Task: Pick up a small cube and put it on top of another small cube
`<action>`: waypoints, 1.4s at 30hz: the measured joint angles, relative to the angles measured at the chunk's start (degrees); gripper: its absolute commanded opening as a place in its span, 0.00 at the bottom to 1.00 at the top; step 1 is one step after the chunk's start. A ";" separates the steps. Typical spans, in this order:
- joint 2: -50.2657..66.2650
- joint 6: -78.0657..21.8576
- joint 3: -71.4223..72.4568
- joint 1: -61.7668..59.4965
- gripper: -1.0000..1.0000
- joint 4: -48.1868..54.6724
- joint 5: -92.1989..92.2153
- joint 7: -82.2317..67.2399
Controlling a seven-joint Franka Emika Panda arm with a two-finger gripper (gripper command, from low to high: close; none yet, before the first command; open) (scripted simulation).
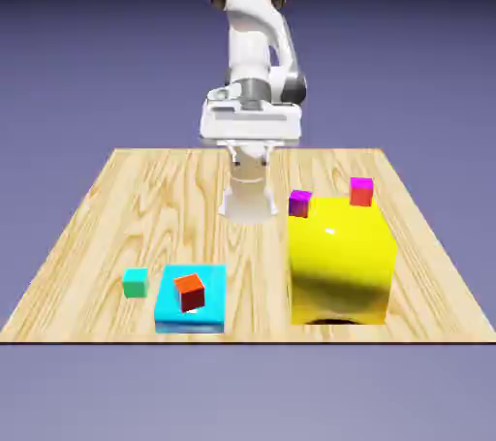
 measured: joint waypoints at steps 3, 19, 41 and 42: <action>6.23 -6.68 -3.44 -1.07 0.50 4.23 4.05 1.06; 39.45 -42.30 -21.76 -6.75 0.50 26.81 25.67 6.70; 71.58 -69.92 -34.68 -12.44 0.00 44.98 47.83 10.38; 70.50 -72.41 -36.65 -12.16 0.00 46.21 46.53 11.14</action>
